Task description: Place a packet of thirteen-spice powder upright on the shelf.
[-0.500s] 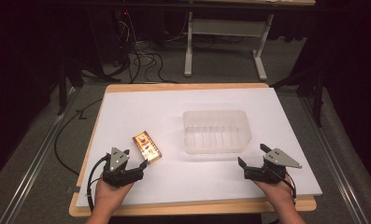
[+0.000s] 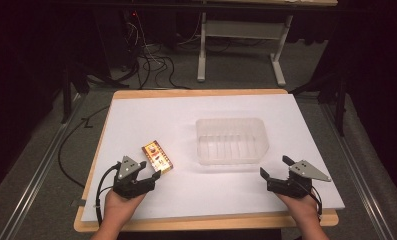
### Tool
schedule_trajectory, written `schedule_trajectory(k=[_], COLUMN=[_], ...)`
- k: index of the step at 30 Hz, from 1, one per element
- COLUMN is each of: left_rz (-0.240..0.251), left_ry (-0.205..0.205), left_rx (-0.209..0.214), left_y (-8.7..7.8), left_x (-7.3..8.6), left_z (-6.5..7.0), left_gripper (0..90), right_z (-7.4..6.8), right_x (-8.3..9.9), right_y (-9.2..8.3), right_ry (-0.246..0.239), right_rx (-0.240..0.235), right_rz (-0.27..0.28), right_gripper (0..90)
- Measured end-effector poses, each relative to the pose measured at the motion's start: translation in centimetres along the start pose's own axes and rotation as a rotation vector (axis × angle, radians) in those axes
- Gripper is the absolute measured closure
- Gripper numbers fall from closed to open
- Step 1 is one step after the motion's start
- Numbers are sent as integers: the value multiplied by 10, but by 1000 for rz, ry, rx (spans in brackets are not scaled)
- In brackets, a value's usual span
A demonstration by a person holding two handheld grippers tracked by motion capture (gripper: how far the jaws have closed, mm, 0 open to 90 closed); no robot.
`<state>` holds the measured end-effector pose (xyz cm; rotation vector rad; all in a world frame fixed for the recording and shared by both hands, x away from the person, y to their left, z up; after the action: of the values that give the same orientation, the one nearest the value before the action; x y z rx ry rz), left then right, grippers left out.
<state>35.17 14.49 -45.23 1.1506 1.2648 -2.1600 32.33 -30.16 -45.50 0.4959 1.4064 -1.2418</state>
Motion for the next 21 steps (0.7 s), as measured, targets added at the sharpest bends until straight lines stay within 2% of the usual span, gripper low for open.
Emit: schedule_trajectory(k=[3, 7, 11, 13, 15, 17, 21], left_rz=[3, -4, -24, -53, -73, -90, -131], left_ry=[-17, -42, 3, 25, 61, 51, 68], left_rx=[16, 50, 57, 56, 39, 35, 5], left_y=[4, 14, 30, 40, 49, 57, 71], left_x=[-3, -8, -15, -16, -18, -21, -24], left_z=[2, 6, 16, 21, 23, 22, 20], left_gripper=[476, 700, 895, 900, 900, 900, 900], right_z=[1, 3, 6, 6, 7, 6, 2], right_x=[2, 6, 9, 10, 10, 10, 9], right_y=[-2, -7, -10, -11, -12, -12, -11], right_ry=[13, 17, 25, 29, 34, 36, 30], right_rx=[1, 11, 20, 22, 24, 26, 16], right_rz=[-7, -10, -20, -19, -17, -22, -22], right_gripper=[88, 92, 99, 104, 107, 110, 114])
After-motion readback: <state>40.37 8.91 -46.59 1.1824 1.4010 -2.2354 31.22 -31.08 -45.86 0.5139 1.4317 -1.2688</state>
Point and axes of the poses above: each handheld gripper's, and its own axes: y roughly forward along the jaws, x roughly out of its underside, z roughly to its right, the point moved 3 cm from there along y, roughly forward along the jaws, and after that the axes turned 12 degrees about -y, right-handed, at the moved point
